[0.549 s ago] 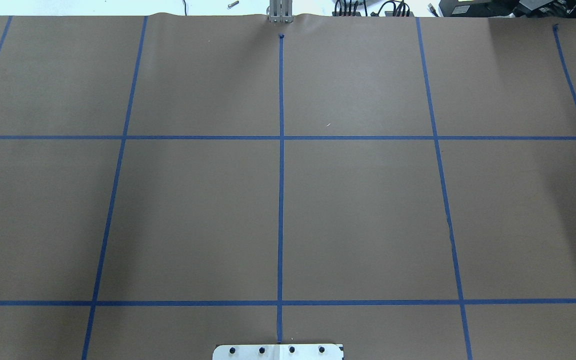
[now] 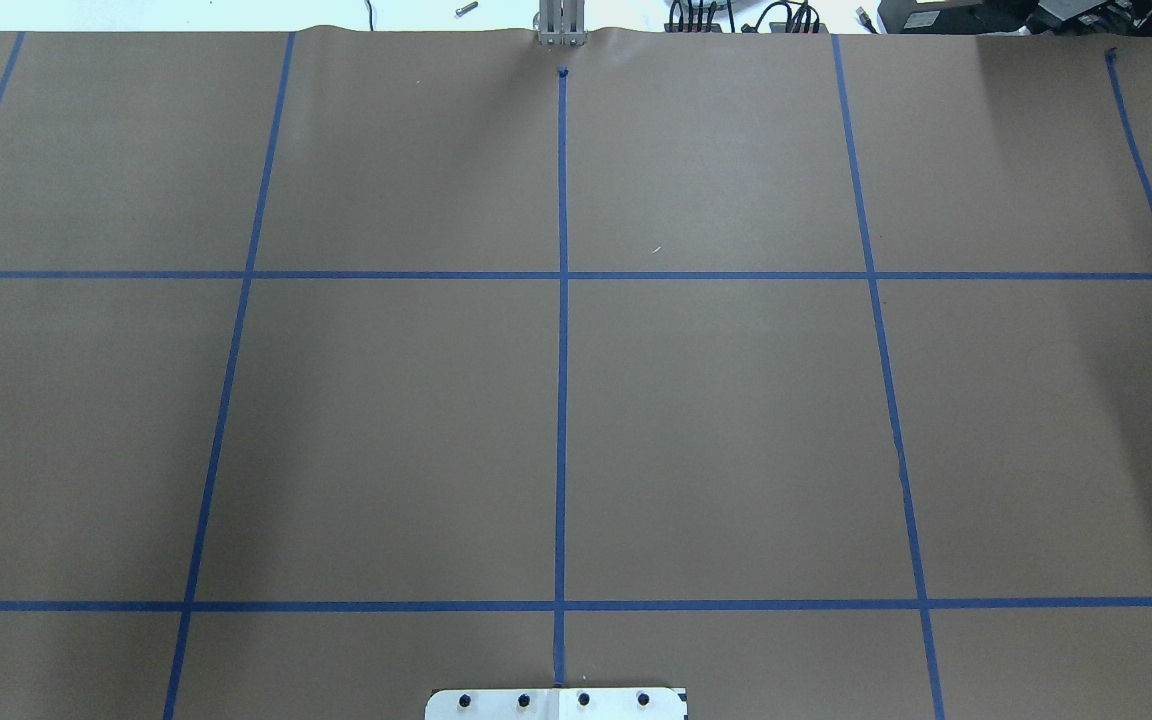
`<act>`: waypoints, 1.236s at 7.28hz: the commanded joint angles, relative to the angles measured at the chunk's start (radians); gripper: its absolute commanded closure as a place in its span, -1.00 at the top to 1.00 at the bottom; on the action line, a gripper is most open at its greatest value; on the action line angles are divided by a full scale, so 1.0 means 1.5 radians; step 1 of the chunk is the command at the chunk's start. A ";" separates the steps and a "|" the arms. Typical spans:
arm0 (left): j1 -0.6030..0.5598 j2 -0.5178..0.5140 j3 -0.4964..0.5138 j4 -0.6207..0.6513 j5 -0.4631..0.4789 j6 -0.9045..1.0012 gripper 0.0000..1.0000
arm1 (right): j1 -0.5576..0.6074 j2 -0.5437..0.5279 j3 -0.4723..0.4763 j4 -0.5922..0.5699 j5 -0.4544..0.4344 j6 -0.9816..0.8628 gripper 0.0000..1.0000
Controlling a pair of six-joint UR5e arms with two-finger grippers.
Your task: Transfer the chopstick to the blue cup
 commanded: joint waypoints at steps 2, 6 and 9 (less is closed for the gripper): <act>-0.004 -0.030 -0.020 -0.033 -0.004 -0.005 0.98 | 0.000 0.060 -0.007 0.000 -0.006 0.008 1.00; -0.006 -0.091 0.040 -0.134 -0.004 -0.025 0.98 | 0.008 0.053 0.004 0.112 0.021 0.013 1.00; 0.001 -0.105 0.151 -0.260 0.004 -0.022 0.96 | -0.008 0.062 0.005 0.150 0.052 0.132 1.00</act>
